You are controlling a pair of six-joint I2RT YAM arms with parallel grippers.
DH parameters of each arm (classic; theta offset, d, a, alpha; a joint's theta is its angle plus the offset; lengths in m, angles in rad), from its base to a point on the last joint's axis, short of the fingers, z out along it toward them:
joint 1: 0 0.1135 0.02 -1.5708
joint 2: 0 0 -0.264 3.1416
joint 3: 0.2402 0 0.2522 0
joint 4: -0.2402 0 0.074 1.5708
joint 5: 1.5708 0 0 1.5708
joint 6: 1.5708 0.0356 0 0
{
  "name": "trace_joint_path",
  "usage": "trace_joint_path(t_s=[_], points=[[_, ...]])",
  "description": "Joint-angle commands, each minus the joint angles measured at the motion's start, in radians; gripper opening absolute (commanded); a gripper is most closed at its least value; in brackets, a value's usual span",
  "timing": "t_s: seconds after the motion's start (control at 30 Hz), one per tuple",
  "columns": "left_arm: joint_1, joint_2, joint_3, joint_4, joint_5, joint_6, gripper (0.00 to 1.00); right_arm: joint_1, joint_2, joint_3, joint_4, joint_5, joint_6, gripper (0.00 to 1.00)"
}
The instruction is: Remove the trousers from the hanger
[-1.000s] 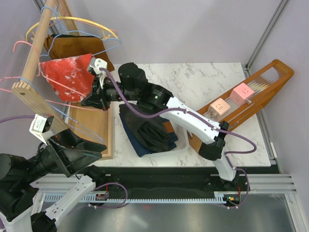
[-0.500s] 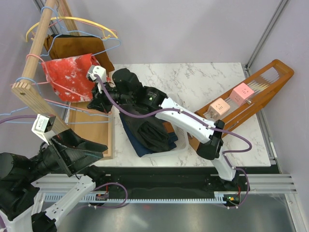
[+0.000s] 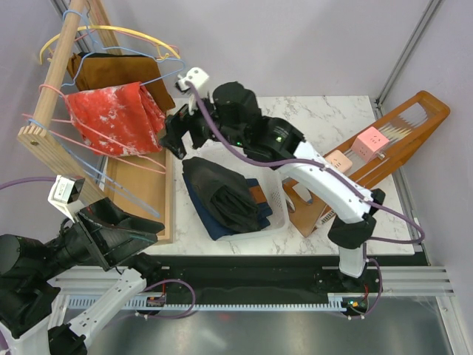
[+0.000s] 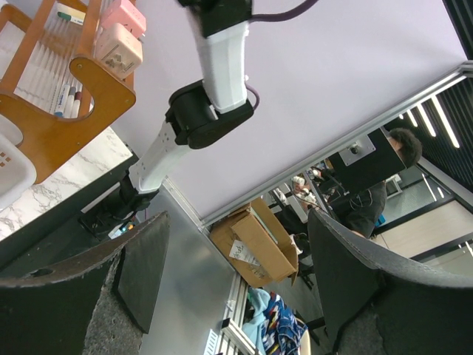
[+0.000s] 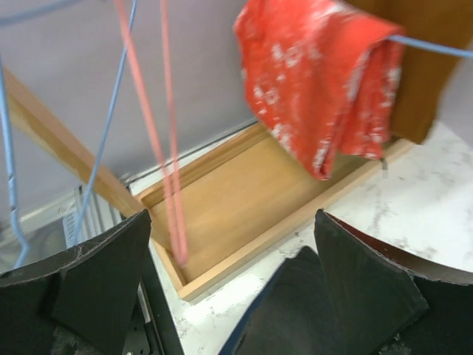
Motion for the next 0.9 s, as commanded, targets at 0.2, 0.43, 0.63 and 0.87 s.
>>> trace_joint_path(t_s=[0.2, 0.43, 0.63, 0.87], points=[[0.001, 0.035, -0.005, 0.018, -0.030, 0.031, 0.80, -0.011, -0.334, -0.119, -0.103, 0.708, 0.219, 0.98], [0.003, 0.047, -0.015, 0.020, -0.099, 0.053, 0.82, -0.010, -0.558, -0.321, -0.169, 0.865, 0.394, 0.98], [0.001, 0.041, -0.058, 0.050, -0.137, 0.034, 0.84, -0.010, -0.770, -0.566, -0.092, 0.602, 0.468, 0.98], [0.000, -0.049, -0.181, 0.173, -0.088, -0.047, 0.86, -0.008, -0.992, -0.891, 0.075, 0.121, 0.603, 0.98]])
